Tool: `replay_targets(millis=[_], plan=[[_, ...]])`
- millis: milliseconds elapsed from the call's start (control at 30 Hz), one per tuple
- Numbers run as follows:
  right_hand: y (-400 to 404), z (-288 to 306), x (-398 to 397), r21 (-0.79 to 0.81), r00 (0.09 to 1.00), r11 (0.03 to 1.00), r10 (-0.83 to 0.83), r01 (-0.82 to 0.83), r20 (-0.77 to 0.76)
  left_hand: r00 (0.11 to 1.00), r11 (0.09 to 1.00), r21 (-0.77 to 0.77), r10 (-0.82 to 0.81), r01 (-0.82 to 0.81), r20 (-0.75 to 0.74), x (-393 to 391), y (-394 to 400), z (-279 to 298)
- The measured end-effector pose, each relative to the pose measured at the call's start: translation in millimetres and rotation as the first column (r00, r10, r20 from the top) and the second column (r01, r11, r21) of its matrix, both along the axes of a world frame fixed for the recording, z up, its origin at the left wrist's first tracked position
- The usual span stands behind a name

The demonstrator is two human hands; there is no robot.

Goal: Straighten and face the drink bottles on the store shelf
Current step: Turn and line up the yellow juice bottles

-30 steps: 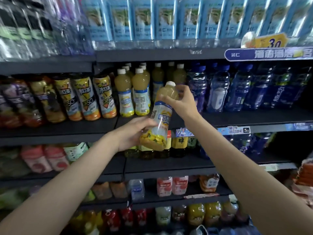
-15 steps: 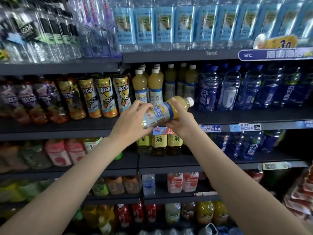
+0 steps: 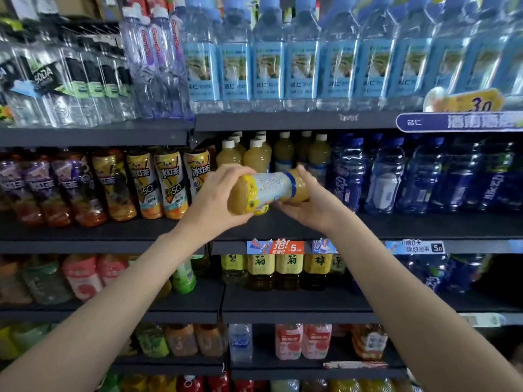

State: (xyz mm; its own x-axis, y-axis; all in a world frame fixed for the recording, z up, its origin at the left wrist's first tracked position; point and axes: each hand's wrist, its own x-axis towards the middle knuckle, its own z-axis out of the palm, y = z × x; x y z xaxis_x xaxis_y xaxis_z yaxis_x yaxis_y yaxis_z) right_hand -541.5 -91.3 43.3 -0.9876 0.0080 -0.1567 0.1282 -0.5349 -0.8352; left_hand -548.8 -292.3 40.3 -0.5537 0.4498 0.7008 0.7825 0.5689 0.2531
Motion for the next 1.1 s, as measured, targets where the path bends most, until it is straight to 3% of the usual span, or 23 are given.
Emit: replay_targets(millis=[67, 133, 167, 233, 267, 300, 333, 367, 400, 467, 500, 600, 667, 733, 900, 1100], plan=[[1.8, -6.3, -2.2, -0.091, 0.999, 0.995, -0.032, 0.035, 0.034, 0.998, 0.996, -0.086, -0.013, 0.008, -0.055, -4.2, 3.8, -1.5], [5.2, -8.5, -7.3, -0.159, 0.996, 0.984, -0.084, 0.086, 0.024, 0.996, 1.0, 0.01, -0.012, 0.011, 0.087, -9.1, 8.5, -5.5], [8.2, -8.3, -11.4, -0.121, 0.993, 0.986, -0.117, 0.114, -0.018, 0.974, 0.996, 0.092, -0.018, -0.003, 0.228, -9.8, 10.4, -6.3], [14.5, -4.2, -15.9, 0.0, 0.98, 0.989, -0.143, 0.145, -0.138, 0.824, 0.954, 0.297, -0.141, -0.035, 0.549, -12.8, 10.7, -8.0], [17.5, -3.1, -17.5, 0.034, 0.973, 0.989, -0.132, 0.141, -0.191, 0.694, 0.899, 0.435, -0.281, -0.052, 0.663, -13.3, 9.5, -7.8], [19.7, -1.1, -17.7, 0.052, 0.965, 0.991, -0.11, 0.125, -0.237, 0.566, 0.834, 0.546, -0.415, -0.075, 0.712, -14.9, 9.1, -8.5], [21.8, -1.2, -19.4, 0.068, 0.958, 0.992, -0.08, 0.102, -0.276, 0.506, 0.799, 0.595, -0.481, -0.083, 0.716, -16.6, 8.6, -9.7], [22.0, -1.2, -19.4, 0.075, 0.954, 0.995, -0.047, 0.073, -0.297, 0.546, 0.812, 0.58, -0.458, -0.065, 0.702, -18.0, 8.5, -11.3], [21.4, -2.0, -20.1, 0.065, 0.953, 0.997, -0.026, 0.048, -0.303, 0.674, 0.864, 0.502, -0.345, -0.045, 0.654, -19.1, 9.0, -12.8], [19.7, -5.2, -21.7, 0.009, 0.962, 1.0, -0.013, 0.016, -0.274, 0.922, 0.956, 0.287, -0.059, -0.057, 0.382, -17.8, 9.8, -14.4], [19.2, -6.8, -21.7, -0.03, 0.971, 1.0, -0.008, 0.001, -0.24, 0.977, 0.978, 0.199, 0.012, -0.055, 0.212, -17.0, 10.0, -15.1], [18.8, -11.9, -19.7, -0.035, 0.989, 0.998, 0.038, -0.043, -0.145, 0.985, 0.997, -0.035, 0.06, -0.066, -0.16, -21.6, 4.3, -22.4], [17.5, -13.8, -19.7, -0.047, 0.993, 0.998, 0.029, -0.034, -0.116, 0.965, 0.988, -0.107, 0.08, -0.109, -0.25, -24.2, 0.2, -24.8], [15.6, -14.7, -22.1, -0.07, 0.99, 0.998, 0.0, -0.01, -0.138, 0.973, 0.989, -0.107, 0.073, -0.098, -0.218, -27.2, -1.6, -25.3], [16.3, -13.4, -26.1, -0.002, 0.957, 1.0, -0.002, 0.002, -0.289, 0.987, 0.998, 0.023, 0.051, -0.055, 0.151, -31.7, -5.1, -24.0], [20.2, -15.8, -29.2, 0.094, 0.919, 0.995, 0.048, -0.012, -0.39, 0.968, 0.996, 0.056, 0.05, -0.066, 0.247, -38.3, -5.1, -33.4]])
